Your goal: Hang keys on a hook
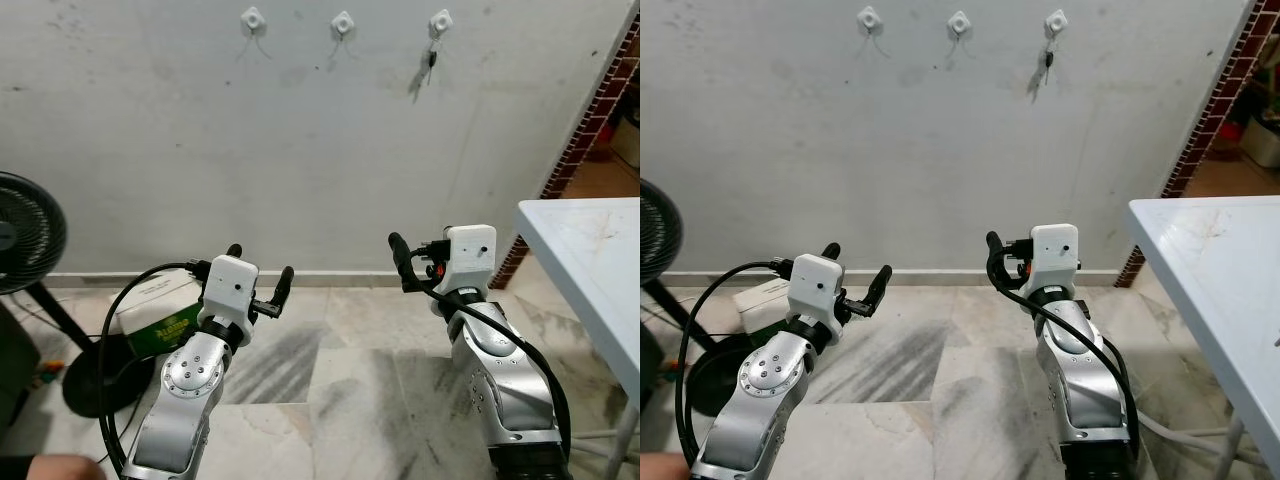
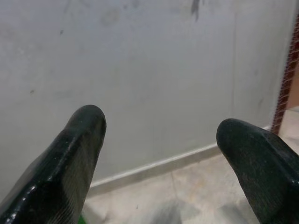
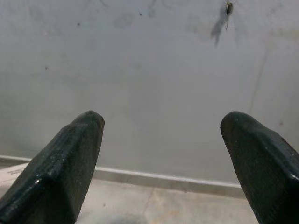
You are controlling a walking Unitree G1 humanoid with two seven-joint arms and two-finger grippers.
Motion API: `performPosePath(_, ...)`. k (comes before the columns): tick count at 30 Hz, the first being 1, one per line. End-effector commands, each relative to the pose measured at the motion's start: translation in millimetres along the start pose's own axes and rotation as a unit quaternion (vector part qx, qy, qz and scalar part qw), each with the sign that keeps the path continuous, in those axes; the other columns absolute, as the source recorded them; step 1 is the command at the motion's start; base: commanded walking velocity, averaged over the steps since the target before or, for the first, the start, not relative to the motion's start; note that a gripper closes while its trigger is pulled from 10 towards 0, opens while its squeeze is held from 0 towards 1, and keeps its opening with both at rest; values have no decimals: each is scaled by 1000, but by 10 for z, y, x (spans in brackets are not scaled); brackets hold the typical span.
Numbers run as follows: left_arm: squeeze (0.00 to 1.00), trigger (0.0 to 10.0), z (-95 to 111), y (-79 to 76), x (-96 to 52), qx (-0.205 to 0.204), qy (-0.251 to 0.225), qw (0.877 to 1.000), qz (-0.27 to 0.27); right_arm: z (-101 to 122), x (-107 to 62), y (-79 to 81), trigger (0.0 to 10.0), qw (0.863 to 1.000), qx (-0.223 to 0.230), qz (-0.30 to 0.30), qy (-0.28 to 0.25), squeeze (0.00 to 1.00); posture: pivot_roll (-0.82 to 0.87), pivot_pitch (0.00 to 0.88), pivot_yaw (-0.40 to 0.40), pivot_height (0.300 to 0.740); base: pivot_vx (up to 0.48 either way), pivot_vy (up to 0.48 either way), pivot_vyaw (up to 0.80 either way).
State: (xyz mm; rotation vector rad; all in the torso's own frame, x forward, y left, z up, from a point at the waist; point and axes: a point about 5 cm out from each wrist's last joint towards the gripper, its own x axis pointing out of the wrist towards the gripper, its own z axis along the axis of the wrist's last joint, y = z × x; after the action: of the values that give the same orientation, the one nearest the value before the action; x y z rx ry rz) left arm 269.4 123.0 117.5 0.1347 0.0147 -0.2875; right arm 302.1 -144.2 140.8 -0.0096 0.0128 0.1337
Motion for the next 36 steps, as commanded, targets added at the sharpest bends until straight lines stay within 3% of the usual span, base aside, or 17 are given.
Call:
performPosePath(1, 0, 10000, 2, -47, -8, 2, 0, 1000, -7, 14, -1, -28, 10000, 1000, -1, -5, -2, 0, 45, 0, 24, 740, -247, 0, 0)
performPosePath(15, 0, 10000, 13, -47, 24, 1, -5, 1000, -11, 7, 5, -18, 10000, 1000, 3, -7, 0, 0, 35, 0, 32, 740, -121, 0, 0)
performPosePath(28, 0, 10000, 10, -19, 30, -6, 0, 1000, -24, 27, 39, 41, 10000, 1000, -7, 2, -6, 0, 45, 0, 29, 740, 0, 0, -733)
performPosePath(36, 0, 10000, 26, -2, 137, -12, -3, 999, -34, 97, 111, 16, 10000, 1000, -7, -9, -20, 0, 25, 0, 55, 740, 0, 0, -794)
